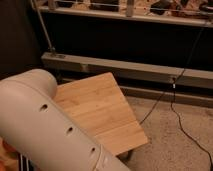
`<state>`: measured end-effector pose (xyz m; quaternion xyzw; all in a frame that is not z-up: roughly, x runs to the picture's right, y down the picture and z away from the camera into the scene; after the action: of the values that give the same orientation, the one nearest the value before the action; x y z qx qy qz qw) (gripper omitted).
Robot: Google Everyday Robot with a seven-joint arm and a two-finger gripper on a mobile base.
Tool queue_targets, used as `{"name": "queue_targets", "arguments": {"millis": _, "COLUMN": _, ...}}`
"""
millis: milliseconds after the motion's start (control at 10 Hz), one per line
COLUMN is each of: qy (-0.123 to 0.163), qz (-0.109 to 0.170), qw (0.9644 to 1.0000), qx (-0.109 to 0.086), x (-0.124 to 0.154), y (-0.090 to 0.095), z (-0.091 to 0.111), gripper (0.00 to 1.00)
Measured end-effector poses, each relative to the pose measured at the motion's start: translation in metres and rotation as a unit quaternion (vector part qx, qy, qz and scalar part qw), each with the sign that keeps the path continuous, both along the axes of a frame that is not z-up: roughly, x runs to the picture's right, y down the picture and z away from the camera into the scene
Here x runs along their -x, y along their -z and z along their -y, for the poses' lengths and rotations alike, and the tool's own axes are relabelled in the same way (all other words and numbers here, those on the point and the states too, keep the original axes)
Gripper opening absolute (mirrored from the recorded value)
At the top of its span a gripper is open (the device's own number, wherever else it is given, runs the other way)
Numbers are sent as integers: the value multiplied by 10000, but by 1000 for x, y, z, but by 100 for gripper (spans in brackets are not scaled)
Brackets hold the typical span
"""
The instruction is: Place the pepper on the white sponge
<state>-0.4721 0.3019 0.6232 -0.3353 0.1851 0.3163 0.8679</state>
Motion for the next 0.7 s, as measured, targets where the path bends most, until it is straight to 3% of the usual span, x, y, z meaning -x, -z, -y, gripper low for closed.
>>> {"name": "queue_targets", "arguments": {"millis": 300, "qy": -36, "qz": -77, "qw": 10000, "qx": -4, "x": -25, "y": 5, "z": 21, "gripper": 19}}
{"name": "queue_targets", "arguments": {"millis": 700, "qy": -157, "qz": -254, "qw": 9995, "qx": 32, "x": -57, "y": -3, "z": 25, "gripper": 19}}
